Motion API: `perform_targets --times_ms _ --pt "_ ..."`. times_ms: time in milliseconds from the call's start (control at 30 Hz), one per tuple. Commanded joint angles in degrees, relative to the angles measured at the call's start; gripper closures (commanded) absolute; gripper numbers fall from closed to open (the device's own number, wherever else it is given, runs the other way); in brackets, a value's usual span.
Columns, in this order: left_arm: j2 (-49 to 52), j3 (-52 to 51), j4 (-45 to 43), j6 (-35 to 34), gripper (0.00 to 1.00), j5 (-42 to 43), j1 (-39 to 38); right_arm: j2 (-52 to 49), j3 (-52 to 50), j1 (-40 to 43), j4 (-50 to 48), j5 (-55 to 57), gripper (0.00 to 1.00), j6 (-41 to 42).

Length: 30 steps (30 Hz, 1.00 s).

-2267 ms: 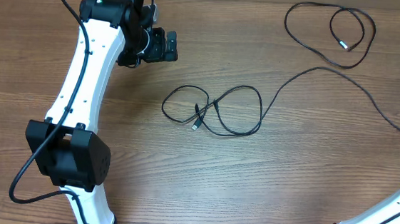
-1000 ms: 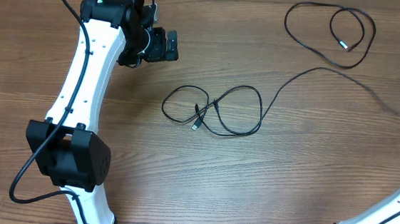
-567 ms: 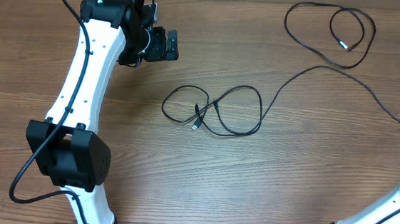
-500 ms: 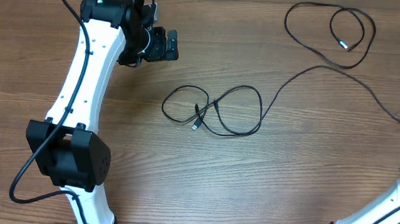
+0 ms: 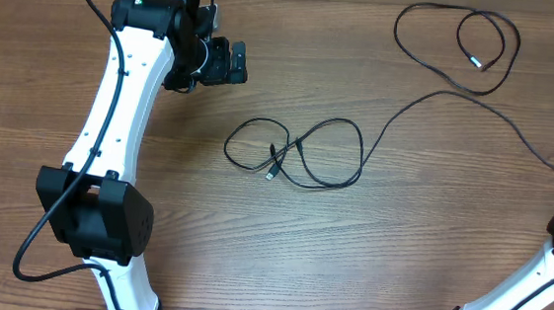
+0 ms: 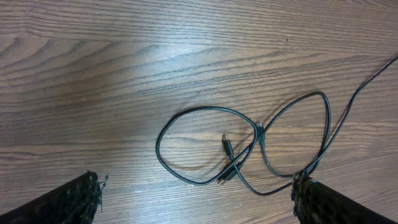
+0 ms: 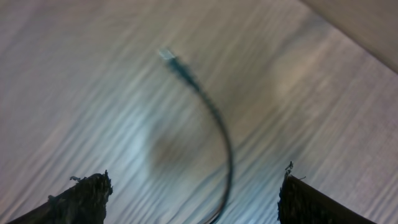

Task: Untangle cables

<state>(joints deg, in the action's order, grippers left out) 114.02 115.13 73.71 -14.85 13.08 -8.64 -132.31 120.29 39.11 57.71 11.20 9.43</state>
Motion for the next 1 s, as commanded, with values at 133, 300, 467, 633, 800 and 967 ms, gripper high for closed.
perform_targets --times_ms 133,300,467,633,800,967 --pt "0.31 0.35 -0.52 -0.61 0.00 0.09 -0.44 -1.44 -8.24 3.15 -5.27 3.72 0.23 4.09" --pt "0.31 0.35 -0.50 -0.61 0.00 0.09 -0.44 -1.44 -13.40 3.85 -9.51 2.23 0.41 4.07" --pt "0.31 0.35 -0.48 -0.61 0.01 0.09 -0.42 -1.44 -16.20 4.04 -12.13 -2.93 0.44 4.09" --pt "0.31 0.35 -0.50 -0.61 0.00 0.07 -0.44 -1.44 -18.03 4.04 -13.33 -3.58 0.62 4.09" --pt "0.31 0.35 -0.50 -0.61 0.00 0.09 -0.44 -1.44 -18.01 4.04 -13.38 -3.82 0.94 4.07" --pt "0.31 0.35 -0.46 -0.59 0.00 0.09 -0.42 -1.42 -14.91 4.02 -12.61 -6.36 0.96 3.32"
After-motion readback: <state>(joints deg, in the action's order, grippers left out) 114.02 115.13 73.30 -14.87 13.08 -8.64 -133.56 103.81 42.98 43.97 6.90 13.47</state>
